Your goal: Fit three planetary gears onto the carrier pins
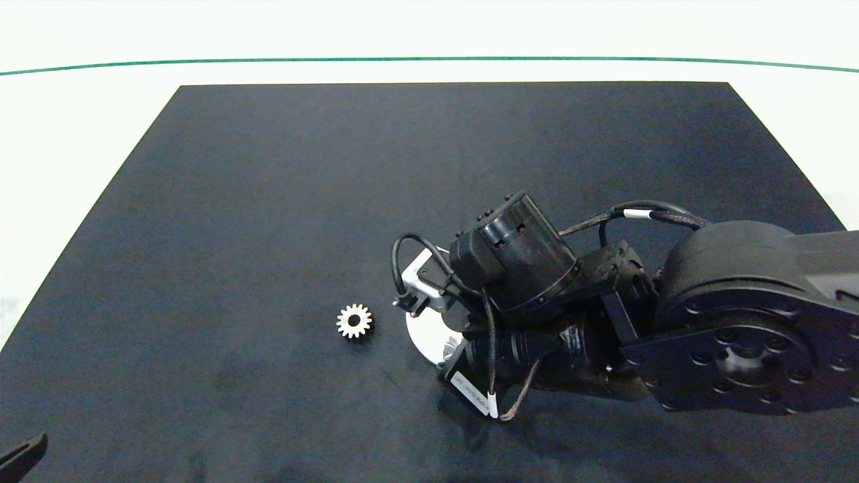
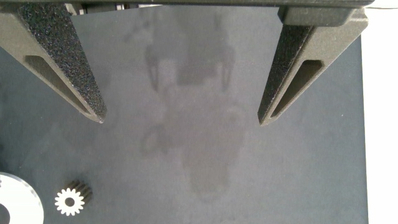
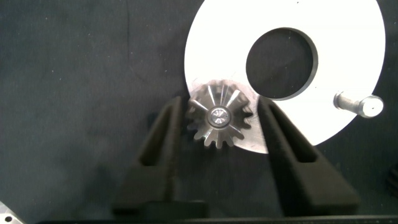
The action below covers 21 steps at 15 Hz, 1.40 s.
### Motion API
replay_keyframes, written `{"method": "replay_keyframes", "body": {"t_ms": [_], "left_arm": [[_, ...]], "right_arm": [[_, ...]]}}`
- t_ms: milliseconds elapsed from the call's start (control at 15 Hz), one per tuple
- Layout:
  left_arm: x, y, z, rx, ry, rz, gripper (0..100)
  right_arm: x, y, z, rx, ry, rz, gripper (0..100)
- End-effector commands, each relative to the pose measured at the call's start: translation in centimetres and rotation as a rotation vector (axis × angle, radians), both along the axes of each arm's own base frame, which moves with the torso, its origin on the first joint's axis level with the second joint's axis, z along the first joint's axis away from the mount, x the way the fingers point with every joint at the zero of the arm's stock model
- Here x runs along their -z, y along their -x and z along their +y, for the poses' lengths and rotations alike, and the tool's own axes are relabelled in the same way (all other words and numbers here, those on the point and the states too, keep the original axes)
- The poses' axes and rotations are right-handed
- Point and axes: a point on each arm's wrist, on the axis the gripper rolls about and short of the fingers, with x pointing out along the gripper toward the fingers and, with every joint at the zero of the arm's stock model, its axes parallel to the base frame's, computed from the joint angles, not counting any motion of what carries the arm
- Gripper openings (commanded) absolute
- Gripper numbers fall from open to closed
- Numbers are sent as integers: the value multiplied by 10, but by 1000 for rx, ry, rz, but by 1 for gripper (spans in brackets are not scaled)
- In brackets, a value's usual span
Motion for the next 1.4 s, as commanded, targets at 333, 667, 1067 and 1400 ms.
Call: {"method": "replay_keyframes", "body": {"t_ms": [333,667,1067,1400], "left_arm": [[0,0,0,3,-1,2,100],[1,0,0,8,0,7,100],[1,1,0,8,0,4,100],[0,0,0,6,0,2,100]], "right_arm": [[-53,19,-48,46,-114,-84,100],[-67,13,-139,244,-180,-93,100],[-53,-2,-180,348,-201,-29,100],[-42,-29,-183,366,-217,-28,100]]}}
